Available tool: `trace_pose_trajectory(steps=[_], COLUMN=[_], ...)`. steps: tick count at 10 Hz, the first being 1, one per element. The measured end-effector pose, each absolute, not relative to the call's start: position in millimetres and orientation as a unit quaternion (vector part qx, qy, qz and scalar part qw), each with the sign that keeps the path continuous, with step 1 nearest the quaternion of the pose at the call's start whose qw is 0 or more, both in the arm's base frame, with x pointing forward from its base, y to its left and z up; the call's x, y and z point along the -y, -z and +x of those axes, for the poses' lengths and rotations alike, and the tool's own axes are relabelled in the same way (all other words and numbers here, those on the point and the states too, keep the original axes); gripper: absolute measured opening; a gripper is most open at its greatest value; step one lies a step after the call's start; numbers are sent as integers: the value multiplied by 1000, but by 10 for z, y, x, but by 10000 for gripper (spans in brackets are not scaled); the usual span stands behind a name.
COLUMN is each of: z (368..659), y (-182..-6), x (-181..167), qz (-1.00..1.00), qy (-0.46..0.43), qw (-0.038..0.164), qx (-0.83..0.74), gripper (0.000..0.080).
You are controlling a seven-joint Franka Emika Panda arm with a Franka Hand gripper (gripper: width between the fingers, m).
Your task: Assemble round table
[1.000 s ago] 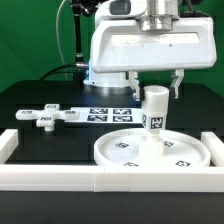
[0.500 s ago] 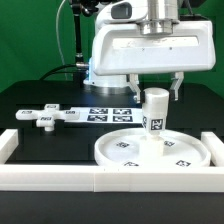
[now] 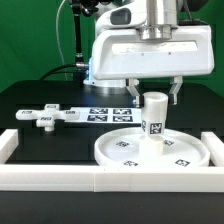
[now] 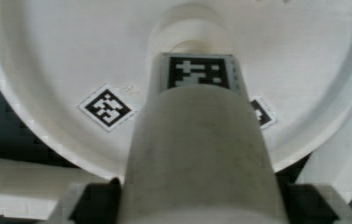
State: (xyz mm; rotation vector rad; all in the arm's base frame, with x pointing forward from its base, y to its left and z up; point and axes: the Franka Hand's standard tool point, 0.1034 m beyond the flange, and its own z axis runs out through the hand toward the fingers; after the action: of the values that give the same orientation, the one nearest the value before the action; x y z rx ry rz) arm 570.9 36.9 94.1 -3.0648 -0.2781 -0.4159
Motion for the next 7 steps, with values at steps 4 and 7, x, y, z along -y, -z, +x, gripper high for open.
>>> trace_pose_trajectory(steps=[4, 7], z=[5711, 5735], y=[-934, -1029], x=[-368, -336], qz=[-987, -988], qy=[134, 125], qw=[18, 19], qx=[89, 89], gripper=[576, 645])
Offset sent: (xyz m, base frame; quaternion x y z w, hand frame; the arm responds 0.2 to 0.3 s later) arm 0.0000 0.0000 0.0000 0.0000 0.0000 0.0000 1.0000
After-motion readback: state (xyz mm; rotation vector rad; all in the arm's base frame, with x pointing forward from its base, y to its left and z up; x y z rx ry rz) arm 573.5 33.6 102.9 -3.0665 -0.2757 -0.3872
